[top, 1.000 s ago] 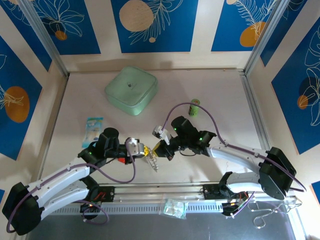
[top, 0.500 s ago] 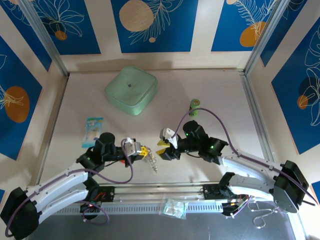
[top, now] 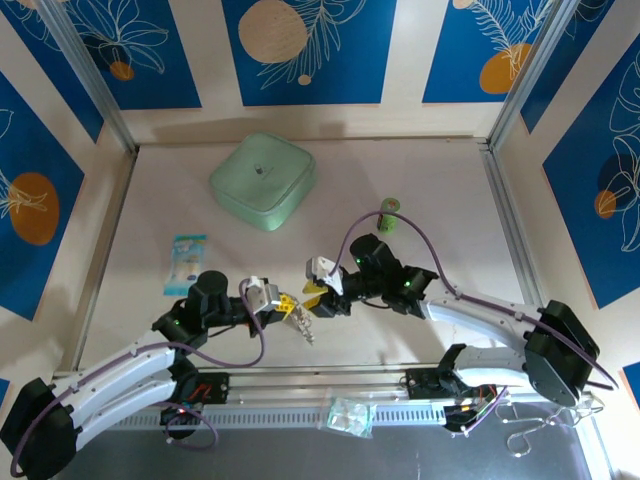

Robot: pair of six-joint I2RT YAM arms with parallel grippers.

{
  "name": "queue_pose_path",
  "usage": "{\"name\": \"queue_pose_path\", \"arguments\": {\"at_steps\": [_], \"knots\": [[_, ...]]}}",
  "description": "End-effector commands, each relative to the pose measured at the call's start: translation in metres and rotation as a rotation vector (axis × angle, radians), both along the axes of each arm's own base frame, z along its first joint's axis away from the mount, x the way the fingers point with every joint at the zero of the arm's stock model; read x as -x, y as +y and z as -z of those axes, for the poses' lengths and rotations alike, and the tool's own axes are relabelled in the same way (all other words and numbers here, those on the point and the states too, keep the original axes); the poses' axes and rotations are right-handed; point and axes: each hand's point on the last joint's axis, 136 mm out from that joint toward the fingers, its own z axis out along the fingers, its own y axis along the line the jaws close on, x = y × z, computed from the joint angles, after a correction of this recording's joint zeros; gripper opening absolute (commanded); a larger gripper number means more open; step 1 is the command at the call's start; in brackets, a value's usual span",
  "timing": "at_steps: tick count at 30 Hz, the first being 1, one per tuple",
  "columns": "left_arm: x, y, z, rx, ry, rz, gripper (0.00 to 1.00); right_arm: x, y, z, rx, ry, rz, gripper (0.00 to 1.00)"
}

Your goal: Put the keys on the keyring

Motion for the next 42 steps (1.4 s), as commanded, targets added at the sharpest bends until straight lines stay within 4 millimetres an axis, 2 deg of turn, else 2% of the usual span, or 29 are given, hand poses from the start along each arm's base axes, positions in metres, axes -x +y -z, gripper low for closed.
{"name": "queue_pose_path", "arguments": {"at_steps": [1, 8, 17, 21, 27, 31, 35, 42], "knots": [[0.002, -0.002, -0.012, 0.037, -0.047, 0.011, 0.00, 0.006, 0.006, -0.002, 0.007, 0.042, -0.033, 0.35], [0.002, -0.002, -0.013, 0.040, -0.062, 0.015, 0.00, 0.007, 0.006, 0.005, 0.039, 0.071, -0.042, 0.31], [0.001, -0.003, -0.013, 0.036, -0.063, 0.015, 0.00, 0.010, 0.010, 0.003, 0.028, 0.086, -0.060, 0.13], [0.001, -0.002, -0.014, 0.038, -0.068, 0.010, 0.00, 0.013, 0.008, 0.004, 0.033, 0.093, -0.069, 0.10], [0.001, -0.003, -0.015, 0.039, -0.069, 0.011, 0.00, 0.015, 0.008, 0.004, 0.035, 0.101, -0.079, 0.08], [0.001, -0.003, -0.015, 0.041, -0.069, 0.014, 0.00, 0.015, 0.008, 0.006, 0.038, 0.105, -0.079, 0.17], [0.000, -0.002, -0.014, 0.039, -0.069, 0.007, 0.00, 0.014, 0.009, 0.009, 0.046, 0.106, -0.079, 0.16], [-0.001, -0.002, -0.015, 0.039, -0.070, 0.000, 0.00, 0.016, 0.008, 0.006, 0.037, 0.093, -0.092, 0.00]]}}
